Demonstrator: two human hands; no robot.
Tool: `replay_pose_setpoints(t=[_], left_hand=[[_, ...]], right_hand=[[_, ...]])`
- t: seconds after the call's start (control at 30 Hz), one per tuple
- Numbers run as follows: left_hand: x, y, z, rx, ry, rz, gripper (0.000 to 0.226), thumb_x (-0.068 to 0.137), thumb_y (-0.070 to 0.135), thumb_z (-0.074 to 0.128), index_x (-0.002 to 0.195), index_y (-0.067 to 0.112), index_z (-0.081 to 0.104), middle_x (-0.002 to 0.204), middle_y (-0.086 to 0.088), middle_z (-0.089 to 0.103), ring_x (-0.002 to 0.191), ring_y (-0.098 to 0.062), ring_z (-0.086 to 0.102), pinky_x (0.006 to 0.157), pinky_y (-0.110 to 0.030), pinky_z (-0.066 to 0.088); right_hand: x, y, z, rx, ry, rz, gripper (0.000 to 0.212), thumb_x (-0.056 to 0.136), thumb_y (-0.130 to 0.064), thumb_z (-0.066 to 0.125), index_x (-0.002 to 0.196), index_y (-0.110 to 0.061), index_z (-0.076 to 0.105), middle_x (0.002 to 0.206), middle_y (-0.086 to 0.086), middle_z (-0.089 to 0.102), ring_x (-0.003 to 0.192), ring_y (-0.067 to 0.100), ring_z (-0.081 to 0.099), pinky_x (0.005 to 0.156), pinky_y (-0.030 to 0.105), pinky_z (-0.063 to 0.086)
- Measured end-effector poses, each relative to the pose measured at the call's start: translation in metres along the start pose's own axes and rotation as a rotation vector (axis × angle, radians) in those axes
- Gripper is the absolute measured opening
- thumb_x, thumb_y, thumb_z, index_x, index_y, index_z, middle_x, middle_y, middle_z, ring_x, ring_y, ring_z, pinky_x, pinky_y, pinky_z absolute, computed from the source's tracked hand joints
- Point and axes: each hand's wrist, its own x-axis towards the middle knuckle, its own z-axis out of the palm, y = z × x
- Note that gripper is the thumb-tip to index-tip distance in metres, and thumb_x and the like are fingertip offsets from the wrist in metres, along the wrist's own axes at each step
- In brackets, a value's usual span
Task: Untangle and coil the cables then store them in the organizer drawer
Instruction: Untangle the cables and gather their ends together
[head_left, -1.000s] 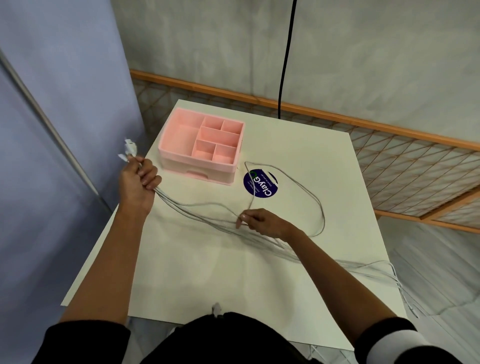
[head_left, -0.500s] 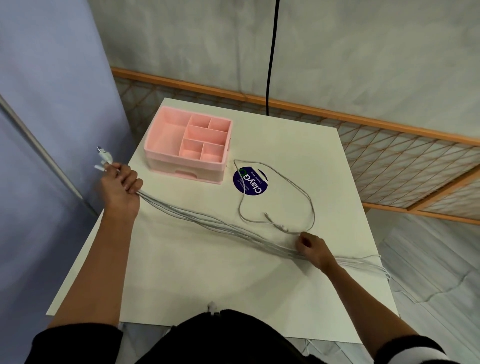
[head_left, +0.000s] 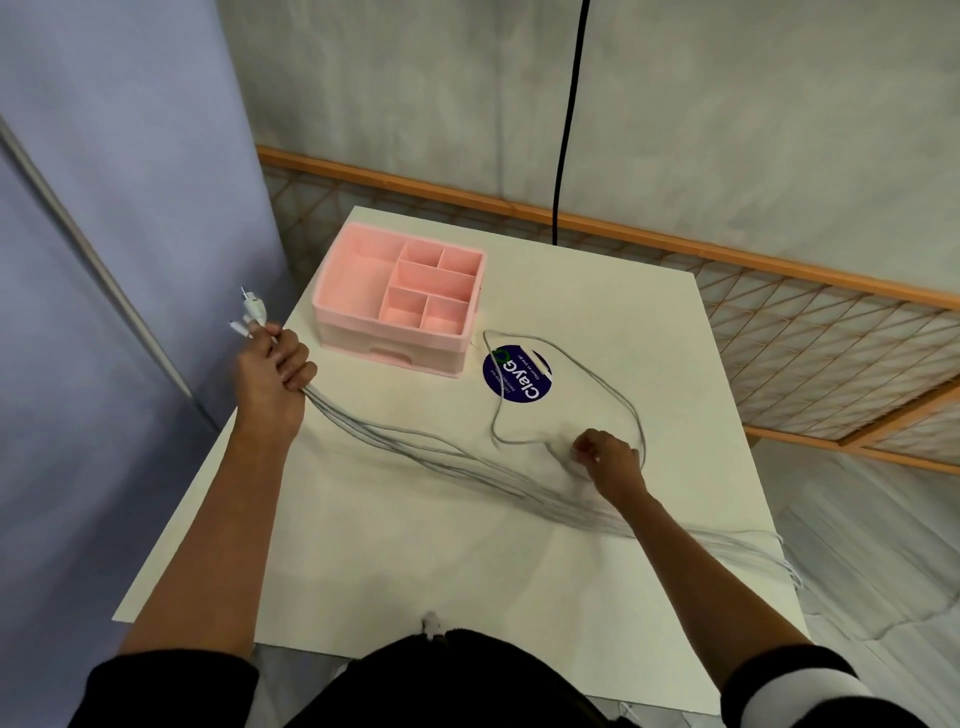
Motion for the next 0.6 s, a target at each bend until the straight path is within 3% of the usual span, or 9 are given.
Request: replay_pose_setpoints(t=[0.13, 0.3, 0.4, 0.5, 0.6], left_hand=[[0.001, -0.004, 0.004, -0.007, -0.046, -0.006, 0.037, 0.104, 0.018, 0.027, 0.07, 0.02, 0.044, 0.045, 0.011, 0.031, 0.034, -0.003, 0.022, 0.034, -0.014, 0.015], [-0.002, -0.008, 0.015, 0.033, -0.175, -0.018, 0.036, 0.105, 0.032, 0.028, 0.076, 0.019, 0.046, 0.048, 0.012, 0.033, 0.039, -0.002, 0.028, 0.037, -0.013, 0.024], [-0.01, -0.013, 0.026, 0.09, -0.224, -0.005, 0.036, 0.104, 0.035, 0.027, 0.08, 0.018, 0.047, 0.05, 0.011, 0.034, 0.043, -0.002, 0.03, 0.042, -0.013, 0.027], [-0.018, -0.016, 0.035, 0.189, -0.264, 0.027, 0.034, 0.105, 0.033, 0.025, 0.086, 0.016, 0.047, 0.052, 0.011, 0.036, 0.047, -0.003, 0.031, 0.046, -0.014, 0.029], [-0.025, -0.02, 0.042, 0.275, -0.285, 0.033, 0.032, 0.105, 0.029, 0.026, 0.083, 0.017, 0.045, 0.055, 0.012, 0.042, 0.053, -0.003, 0.037, 0.05, -0.015, 0.033]], right_hand=[[0.01, -0.029, -0.033, 0.555, 0.045, 0.017, 0.009, 0.084, -0.015, 0.07, 0.088, -0.015, 0.062, 0.077, 0.001, 0.066, 0.069, 0.017, 0.062, 0.067, 0.027, 0.046], [0.018, -0.093, -0.074, 1.062, 0.045, -0.096, 0.01, 0.086, -0.005, 0.065, 0.078, -0.009, 0.062, 0.088, 0.001, 0.066, 0.079, 0.013, 0.061, 0.073, 0.026, 0.051], [0.02, -0.136, -0.085, 1.103, -0.032, -0.219, 0.006, 0.088, -0.006, 0.063, 0.092, -0.004, 0.067, 0.098, 0.003, 0.069, 0.083, 0.014, 0.065, 0.071, 0.024, 0.052], [0.017, -0.179, -0.088, 1.058, -0.098, -0.331, 0.021, 0.086, -0.003, 0.065, 0.106, 0.003, 0.063, 0.086, 0.009, 0.068, 0.073, 0.015, 0.068, 0.068, 0.025, 0.054], [0.01, -0.217, -0.084, 1.001, -0.166, -0.421, 0.025, 0.083, -0.001, 0.068, 0.104, 0.009, 0.059, 0.079, 0.012, 0.068, 0.068, 0.016, 0.069, 0.066, 0.026, 0.056]])
